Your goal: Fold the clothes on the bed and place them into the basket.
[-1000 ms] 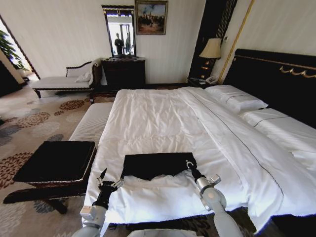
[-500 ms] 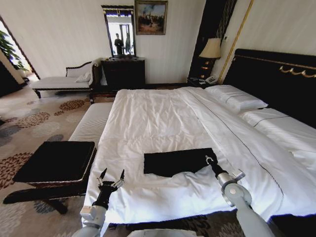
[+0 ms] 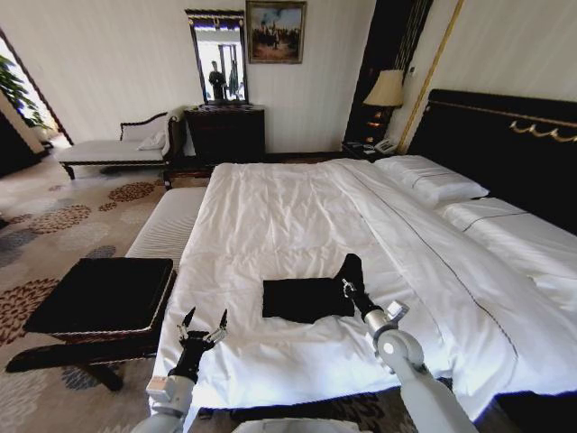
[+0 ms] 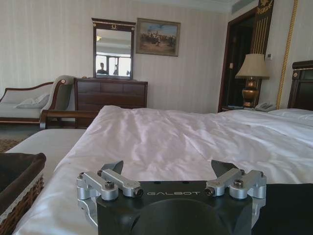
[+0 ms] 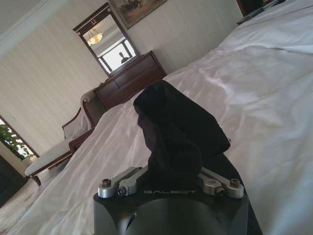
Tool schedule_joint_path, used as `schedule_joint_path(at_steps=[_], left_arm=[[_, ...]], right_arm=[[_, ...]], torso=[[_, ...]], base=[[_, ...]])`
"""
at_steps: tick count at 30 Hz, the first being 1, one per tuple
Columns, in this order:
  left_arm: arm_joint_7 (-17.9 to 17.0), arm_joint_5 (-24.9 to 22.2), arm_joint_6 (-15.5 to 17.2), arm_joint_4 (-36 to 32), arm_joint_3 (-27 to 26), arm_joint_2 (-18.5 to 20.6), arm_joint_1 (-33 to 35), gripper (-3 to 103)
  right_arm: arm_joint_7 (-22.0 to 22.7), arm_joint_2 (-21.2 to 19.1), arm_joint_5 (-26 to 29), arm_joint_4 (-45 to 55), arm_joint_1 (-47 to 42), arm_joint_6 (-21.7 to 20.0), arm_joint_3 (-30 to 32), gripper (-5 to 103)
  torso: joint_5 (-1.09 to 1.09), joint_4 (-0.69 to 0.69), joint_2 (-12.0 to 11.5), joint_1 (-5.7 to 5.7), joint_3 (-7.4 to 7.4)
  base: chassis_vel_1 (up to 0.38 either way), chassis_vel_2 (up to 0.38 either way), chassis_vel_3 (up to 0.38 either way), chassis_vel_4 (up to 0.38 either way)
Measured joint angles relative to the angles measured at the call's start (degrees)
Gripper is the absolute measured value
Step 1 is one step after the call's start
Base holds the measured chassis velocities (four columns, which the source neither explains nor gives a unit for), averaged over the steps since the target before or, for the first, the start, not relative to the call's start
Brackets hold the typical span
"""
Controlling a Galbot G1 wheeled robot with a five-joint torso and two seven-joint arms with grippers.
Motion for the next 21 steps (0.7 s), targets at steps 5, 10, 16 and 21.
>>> schedule_joint_path(at_steps=[5, 10, 16, 21], left_arm=[[0.0, 0.0, 0.0, 0.0, 0.0, 0.0, 0.0, 100], [0.0, 0.0, 0.0, 0.0, 0.0, 0.0, 0.0, 100], [0.0, 0.0, 0.0, 0.0, 0.0, 0.0, 0.0, 100], [0.0, 0.0, -0.01, 0.0, 0.0, 0.0, 0.0, 100]], right_arm=[[0.58, 1.62, -0.22, -0.75, 2.22, -0.73, -3.03, 3], [1.31, 4.54, -0.58, -2.23, 4.5, -1.2, -6.87, 3], [1.27, 6.04, -1.3, -4.88, 5.26, -1.2, -9.03, 3], [1.22, 6.47, -1.25, -5.41, 4.81, -1.19, -9.66, 3]], torso=[[-0.01, -0.01, 0.0, 0.0, 0.0], [0.01, 0.01, 0.0, 0.01, 0.0], [0.0, 0.0, 0.0, 0.0, 0.0], [0.01, 0.0, 0.0, 0.01, 0.0]], base=[[0.0, 0.0, 0.0, 0.0], [0.0, 0.0, 0.0, 0.0], [0.0, 0.0, 0.0, 0.0], [0.0, 0.0, 0.0, 0.0]])
